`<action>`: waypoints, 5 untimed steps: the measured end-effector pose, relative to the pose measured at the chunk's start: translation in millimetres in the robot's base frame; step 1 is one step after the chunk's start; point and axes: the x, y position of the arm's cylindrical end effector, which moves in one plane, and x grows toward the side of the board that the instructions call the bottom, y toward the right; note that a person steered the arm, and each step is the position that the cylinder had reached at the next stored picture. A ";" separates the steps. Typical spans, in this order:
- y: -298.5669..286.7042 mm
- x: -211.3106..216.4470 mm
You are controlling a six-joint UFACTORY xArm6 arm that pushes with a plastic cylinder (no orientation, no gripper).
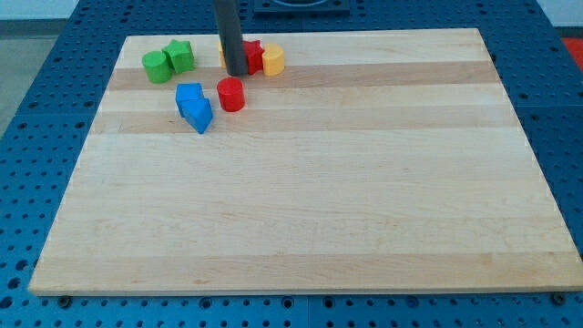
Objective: Slide the red circle to the left side
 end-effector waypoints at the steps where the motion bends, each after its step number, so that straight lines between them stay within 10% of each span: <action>1: 4.1 0.0; 5: 0.5 85.9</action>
